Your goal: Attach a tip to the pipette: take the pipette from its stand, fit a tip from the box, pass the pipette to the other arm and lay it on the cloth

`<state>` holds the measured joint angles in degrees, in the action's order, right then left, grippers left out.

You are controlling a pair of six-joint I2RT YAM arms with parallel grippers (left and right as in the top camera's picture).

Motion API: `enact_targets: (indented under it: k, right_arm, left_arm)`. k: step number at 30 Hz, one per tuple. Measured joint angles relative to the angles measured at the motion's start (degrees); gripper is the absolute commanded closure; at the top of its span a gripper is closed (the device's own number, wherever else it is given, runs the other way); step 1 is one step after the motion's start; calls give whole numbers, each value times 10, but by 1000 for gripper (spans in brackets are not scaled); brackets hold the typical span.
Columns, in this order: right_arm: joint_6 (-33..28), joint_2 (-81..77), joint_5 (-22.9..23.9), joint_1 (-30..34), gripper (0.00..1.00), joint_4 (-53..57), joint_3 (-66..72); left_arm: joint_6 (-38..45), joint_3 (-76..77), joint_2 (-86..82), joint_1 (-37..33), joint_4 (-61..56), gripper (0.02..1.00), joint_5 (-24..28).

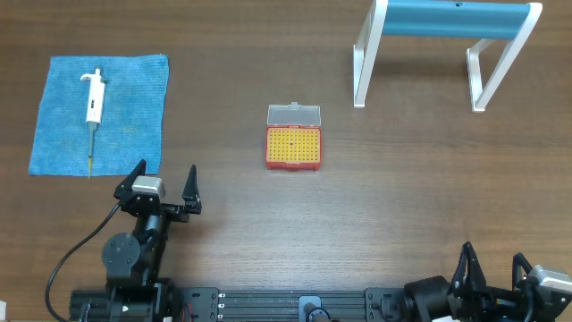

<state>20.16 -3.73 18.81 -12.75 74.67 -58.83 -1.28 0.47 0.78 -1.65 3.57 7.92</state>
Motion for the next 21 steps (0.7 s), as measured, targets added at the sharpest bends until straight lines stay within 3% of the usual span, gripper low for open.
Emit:
enact_targets:
  k: [4, 8, 12, 16, 21]
  right_arm:
    - [0, 0, 0, 0, 176, -36, 4]
    - [-33, 4, -5, 35, 174, -298, 70]
    - [-80, 5, -50, 109, 174, -536, 224]
    - [-94, 1, -132, 148, 176, -759, 433]
    - [-101, 0, -177, 142, 176, -814, 566]
  left_arm:
    - [0, 0, 0, 0, 0, 56, 0]
    - [0, 0, 0, 0, 0, 56, 0]
    - [0, 0, -1, 0, 0, 56, 0]
    - [0, 0, -1, 0, 0, 56, 0]
    - [0, 0, -1, 0, 0, 56, 0]
